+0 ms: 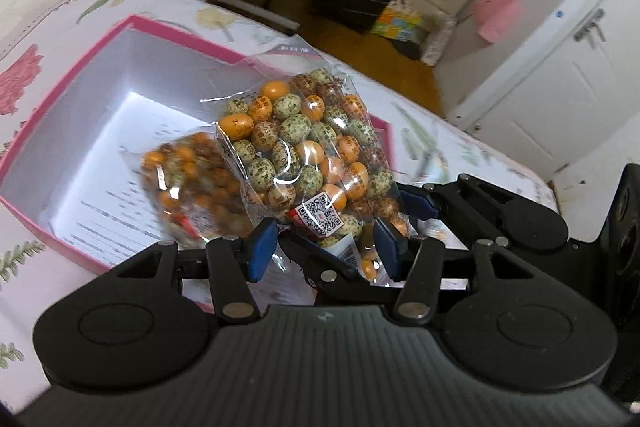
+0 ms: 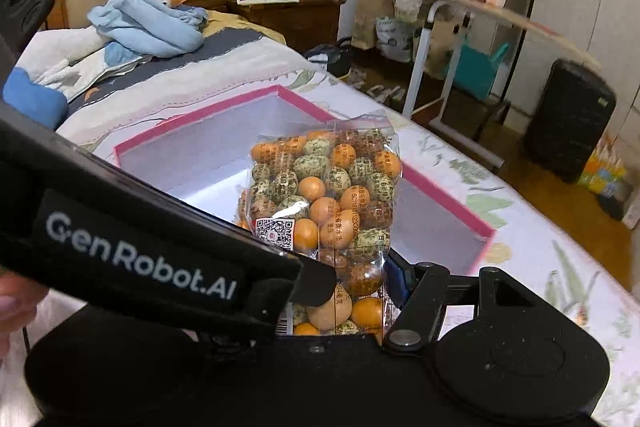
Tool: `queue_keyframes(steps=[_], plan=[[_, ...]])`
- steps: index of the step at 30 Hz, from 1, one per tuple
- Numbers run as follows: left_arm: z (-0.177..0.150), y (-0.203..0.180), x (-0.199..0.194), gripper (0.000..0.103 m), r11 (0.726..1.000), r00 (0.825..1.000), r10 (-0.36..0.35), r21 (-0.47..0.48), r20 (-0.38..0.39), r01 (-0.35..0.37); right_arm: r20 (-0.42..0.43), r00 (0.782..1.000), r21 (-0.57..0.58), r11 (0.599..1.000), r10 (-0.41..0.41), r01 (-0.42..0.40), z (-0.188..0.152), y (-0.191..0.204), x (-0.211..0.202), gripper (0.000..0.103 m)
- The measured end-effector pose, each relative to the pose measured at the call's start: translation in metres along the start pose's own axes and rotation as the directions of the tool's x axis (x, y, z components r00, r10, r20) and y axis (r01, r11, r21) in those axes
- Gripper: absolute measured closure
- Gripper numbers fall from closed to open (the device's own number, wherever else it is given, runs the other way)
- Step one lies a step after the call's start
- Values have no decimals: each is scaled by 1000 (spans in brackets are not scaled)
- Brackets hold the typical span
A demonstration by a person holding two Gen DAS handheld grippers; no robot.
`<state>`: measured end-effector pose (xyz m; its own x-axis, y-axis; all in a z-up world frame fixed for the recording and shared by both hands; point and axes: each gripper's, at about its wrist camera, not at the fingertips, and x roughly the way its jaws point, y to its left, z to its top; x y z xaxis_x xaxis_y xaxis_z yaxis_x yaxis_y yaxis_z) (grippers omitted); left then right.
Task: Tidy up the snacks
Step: 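Lift the nut bag with the left tool and carry it over the box, then open the left tool to drop the nut bag into the box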
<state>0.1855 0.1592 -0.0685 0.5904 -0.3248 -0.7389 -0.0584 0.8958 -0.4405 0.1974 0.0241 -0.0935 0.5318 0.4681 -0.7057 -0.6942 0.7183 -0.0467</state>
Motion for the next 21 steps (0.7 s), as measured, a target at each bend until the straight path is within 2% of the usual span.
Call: queue_keyframes(steps=[2,4,6,10,13,17,21], plan=[[4,8,6,52,1000,1000,11,-12,3,-11,-7,1000,-3,1000,2,-2,0,1,9,25],[6,12,11,52,999,1000,12,-35,-4,-12,-34,999,-34,999,-5,4,-2,-1,11,24],[4,11,10,50,999,1000,11,-37,15,-11,-28,999,-57,998,-30,29,-7,-1,0,24],[-5,1,0,50,1000,998,21,5,58,-21,1,1000,-30,999,-26,26,-22,-10,-40,23],[-10,-8,-6,50,999,997,15,36,75,-17,25,999,21,999,-32,32,-39,-23,-74,23],[-18,-31,-12,50,994,996,11,110,90,-20,31,996,111,991,-85,81,-60,-53,-118,23],[-27,-60,-14,50,984,996,-22,178,90,6,54,989,273,955,-137,118,-85,-98,-160,23]])
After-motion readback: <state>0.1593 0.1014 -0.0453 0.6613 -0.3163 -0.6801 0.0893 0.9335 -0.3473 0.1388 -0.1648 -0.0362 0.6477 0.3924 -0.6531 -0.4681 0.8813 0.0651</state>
